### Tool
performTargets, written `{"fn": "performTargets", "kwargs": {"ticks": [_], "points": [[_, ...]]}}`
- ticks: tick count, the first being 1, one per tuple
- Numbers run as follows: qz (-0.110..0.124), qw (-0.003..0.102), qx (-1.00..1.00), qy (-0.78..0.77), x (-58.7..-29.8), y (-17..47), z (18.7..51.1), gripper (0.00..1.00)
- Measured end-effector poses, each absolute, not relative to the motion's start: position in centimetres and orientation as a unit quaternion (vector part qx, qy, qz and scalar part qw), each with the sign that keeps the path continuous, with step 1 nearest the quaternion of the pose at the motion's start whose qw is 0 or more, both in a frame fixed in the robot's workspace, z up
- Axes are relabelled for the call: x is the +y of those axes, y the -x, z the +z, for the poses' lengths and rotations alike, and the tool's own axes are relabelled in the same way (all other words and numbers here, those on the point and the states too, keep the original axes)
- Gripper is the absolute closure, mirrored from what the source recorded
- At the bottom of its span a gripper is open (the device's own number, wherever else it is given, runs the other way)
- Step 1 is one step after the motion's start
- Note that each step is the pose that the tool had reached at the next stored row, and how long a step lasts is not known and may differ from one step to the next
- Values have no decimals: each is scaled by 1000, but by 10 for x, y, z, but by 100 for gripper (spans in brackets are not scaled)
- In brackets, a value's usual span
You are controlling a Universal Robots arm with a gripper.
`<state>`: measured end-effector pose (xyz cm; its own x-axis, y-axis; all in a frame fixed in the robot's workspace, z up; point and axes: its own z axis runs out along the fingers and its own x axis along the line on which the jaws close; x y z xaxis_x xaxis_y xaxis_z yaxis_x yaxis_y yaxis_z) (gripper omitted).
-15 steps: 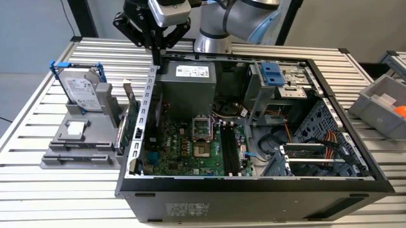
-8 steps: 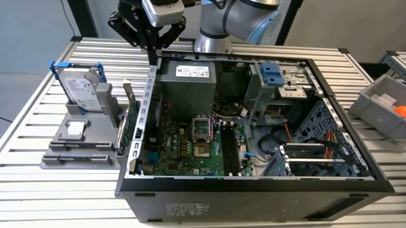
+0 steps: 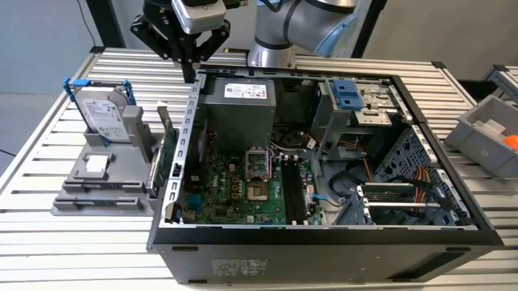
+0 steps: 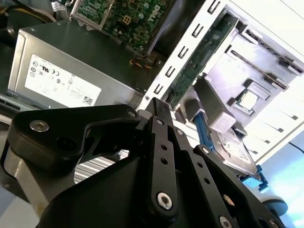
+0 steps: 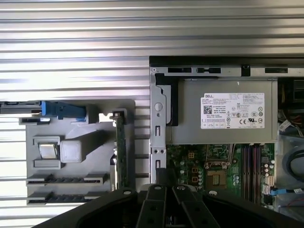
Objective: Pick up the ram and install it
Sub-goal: 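Reach for the ram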
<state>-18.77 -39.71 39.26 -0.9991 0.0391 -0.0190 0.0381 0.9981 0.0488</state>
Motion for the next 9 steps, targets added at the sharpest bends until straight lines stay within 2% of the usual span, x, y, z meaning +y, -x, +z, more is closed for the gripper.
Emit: {"fn": "performTargets", "kwargs": {"ticks": [9], "points": [[24,10,999,-18,-397,199,393,100]]}}
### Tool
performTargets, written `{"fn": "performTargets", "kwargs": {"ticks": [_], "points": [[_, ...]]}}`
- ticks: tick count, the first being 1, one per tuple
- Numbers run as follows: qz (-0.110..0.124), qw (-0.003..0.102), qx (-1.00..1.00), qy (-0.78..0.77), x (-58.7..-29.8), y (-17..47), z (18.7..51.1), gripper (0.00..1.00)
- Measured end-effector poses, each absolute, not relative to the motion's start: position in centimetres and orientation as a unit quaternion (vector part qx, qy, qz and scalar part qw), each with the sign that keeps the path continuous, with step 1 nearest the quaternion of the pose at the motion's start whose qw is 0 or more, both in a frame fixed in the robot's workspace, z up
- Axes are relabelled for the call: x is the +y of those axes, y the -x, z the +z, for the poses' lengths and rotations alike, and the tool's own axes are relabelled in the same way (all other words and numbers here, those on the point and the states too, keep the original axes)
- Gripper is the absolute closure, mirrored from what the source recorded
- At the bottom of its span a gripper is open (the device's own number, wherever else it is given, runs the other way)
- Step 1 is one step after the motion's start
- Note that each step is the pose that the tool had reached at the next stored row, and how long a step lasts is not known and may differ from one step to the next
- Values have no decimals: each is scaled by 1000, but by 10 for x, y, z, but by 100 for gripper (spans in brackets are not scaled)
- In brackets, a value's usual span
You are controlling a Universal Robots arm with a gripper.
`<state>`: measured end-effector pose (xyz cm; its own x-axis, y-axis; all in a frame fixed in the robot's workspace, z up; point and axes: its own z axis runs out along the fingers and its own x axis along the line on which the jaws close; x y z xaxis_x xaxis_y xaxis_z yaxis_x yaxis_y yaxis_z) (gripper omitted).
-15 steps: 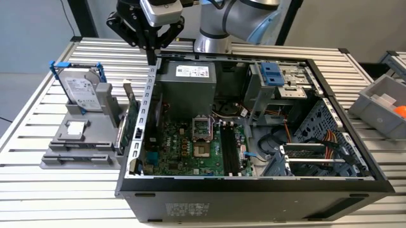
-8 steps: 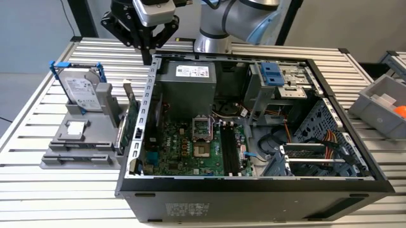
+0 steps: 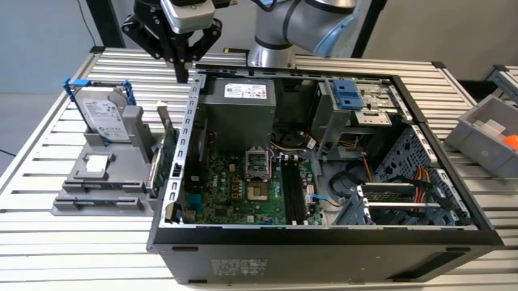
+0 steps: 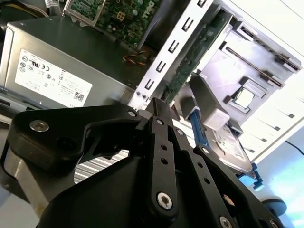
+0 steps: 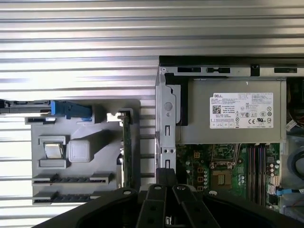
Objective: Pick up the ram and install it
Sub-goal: 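Reach for the ram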
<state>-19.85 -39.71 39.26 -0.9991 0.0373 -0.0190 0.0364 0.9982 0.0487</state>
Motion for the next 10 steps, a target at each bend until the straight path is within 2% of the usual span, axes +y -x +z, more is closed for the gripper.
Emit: {"fn": "performTargets", "kwargs": {"ticks": [10], "points": [[24,10,1000,-17,-397,209,393,100]]}}
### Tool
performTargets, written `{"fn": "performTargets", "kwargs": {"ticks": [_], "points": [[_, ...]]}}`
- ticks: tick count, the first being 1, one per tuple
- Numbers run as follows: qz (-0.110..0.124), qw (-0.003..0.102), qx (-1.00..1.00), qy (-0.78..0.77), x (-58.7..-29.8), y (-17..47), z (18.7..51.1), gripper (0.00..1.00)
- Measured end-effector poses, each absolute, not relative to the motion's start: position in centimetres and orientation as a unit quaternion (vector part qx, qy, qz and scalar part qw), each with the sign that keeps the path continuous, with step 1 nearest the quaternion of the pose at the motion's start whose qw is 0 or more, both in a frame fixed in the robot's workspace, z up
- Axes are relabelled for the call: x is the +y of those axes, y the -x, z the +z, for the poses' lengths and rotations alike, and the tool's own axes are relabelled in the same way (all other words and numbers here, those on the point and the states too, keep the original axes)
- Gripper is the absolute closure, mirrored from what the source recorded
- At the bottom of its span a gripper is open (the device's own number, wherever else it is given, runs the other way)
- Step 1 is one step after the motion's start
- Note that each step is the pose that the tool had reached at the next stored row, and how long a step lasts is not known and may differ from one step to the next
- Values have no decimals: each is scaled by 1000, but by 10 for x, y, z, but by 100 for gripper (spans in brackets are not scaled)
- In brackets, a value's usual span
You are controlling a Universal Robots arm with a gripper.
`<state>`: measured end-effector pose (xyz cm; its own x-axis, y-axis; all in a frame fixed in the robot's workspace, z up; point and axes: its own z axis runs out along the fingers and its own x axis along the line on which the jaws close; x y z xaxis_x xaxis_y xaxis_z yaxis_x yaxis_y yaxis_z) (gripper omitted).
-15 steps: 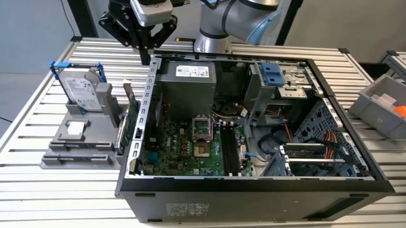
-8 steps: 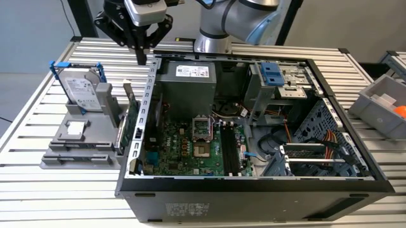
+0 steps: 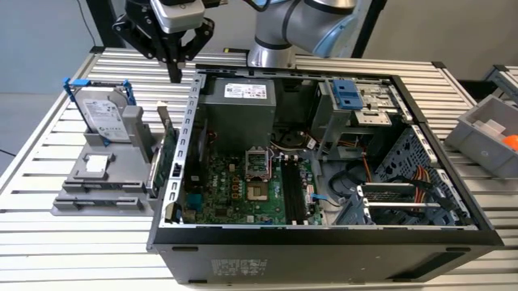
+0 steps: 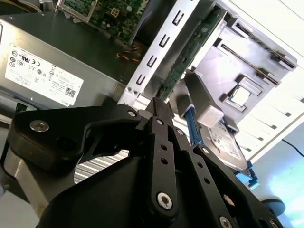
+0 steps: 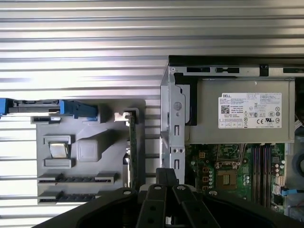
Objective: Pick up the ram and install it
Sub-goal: 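Reach for the ram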
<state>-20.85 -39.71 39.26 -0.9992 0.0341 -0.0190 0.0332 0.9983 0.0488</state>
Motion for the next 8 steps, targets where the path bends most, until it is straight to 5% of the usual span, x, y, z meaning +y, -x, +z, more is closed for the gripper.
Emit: {"fn": "performTargets", "kwargs": {"ticks": [8], "points": [[24,10,1000,-16,-397,216,393,100]]}}
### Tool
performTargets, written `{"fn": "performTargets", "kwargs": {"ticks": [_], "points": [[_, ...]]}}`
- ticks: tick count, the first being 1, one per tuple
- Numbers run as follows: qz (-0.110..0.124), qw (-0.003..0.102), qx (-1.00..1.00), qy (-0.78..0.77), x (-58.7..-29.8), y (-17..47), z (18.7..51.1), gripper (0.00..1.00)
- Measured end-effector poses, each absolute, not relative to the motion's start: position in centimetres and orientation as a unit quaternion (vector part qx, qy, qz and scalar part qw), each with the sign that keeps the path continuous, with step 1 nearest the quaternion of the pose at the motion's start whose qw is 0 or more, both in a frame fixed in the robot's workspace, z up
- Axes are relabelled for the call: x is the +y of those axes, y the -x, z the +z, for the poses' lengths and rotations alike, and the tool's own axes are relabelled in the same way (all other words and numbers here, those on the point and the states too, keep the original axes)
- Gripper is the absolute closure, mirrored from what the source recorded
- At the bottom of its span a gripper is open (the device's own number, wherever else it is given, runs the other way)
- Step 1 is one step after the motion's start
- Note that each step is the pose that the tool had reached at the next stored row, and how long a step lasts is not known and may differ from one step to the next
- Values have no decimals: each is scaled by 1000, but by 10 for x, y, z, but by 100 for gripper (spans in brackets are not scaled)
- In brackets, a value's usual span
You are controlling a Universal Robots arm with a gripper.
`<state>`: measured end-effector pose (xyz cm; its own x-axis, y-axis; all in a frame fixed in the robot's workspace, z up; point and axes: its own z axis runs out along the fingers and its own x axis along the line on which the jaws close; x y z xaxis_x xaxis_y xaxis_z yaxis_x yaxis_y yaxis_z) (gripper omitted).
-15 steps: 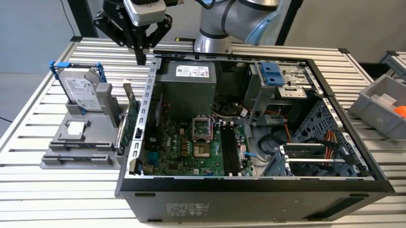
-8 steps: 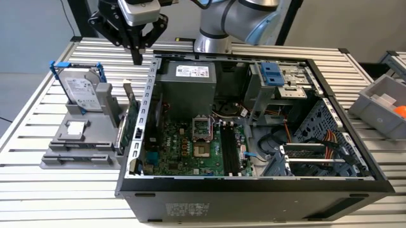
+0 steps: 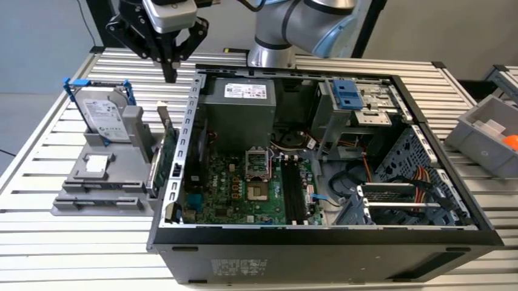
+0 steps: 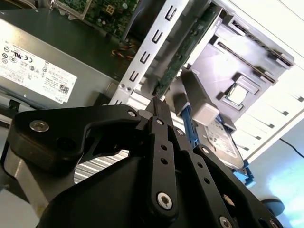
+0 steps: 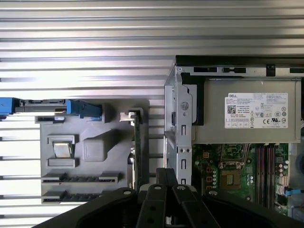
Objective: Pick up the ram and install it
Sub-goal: 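Reach for the ram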
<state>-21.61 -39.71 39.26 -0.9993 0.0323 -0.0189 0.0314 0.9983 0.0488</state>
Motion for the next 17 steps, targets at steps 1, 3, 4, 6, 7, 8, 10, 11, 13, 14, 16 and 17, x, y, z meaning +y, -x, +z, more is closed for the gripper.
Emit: {"fn": "performTargets", "kwargs": {"ticks": [1,3,4,6,7,8,10,11,13,14,16,17], "points": [[24,10,1000,-16,-397,217,393,100],[24,10,1000,-16,-397,219,393,100],[24,10,1000,-15,-397,220,393,100],[24,10,1000,-15,-397,222,393,100],[24,10,1000,-14,-397,223,393,100],[24,10,1000,-14,-397,224,393,100],[24,10,1000,-12,-397,226,393,100],[24,10,1000,-11,-397,226,393,100],[24,10,1000,-8,-397,228,393,100],[24,10,1000,-7,-397,229,393,100],[24,10,1000,-6,-397,231,393,100],[24,10,1000,-6,-397,232,393,100]]}}
